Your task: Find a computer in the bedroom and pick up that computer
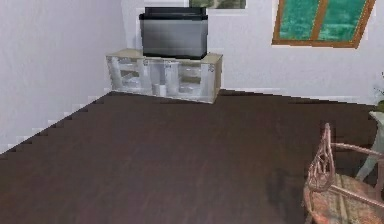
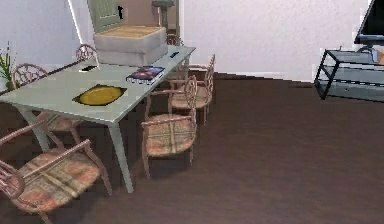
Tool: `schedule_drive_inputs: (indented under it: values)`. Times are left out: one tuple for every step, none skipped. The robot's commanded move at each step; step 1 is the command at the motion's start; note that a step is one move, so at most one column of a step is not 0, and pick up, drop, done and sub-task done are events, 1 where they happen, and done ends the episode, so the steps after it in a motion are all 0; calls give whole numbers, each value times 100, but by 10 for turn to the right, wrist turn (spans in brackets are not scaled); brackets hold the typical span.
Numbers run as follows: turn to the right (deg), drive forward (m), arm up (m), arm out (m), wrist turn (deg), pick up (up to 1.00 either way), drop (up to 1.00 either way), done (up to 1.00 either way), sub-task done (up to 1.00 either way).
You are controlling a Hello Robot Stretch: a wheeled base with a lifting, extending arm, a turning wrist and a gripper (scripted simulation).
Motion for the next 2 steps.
schedule_drive_inputs:
  values:
    - [30,0,0,0,0,0,0,0,0]
    - [0,75,0,0,0,0,0,0,0]
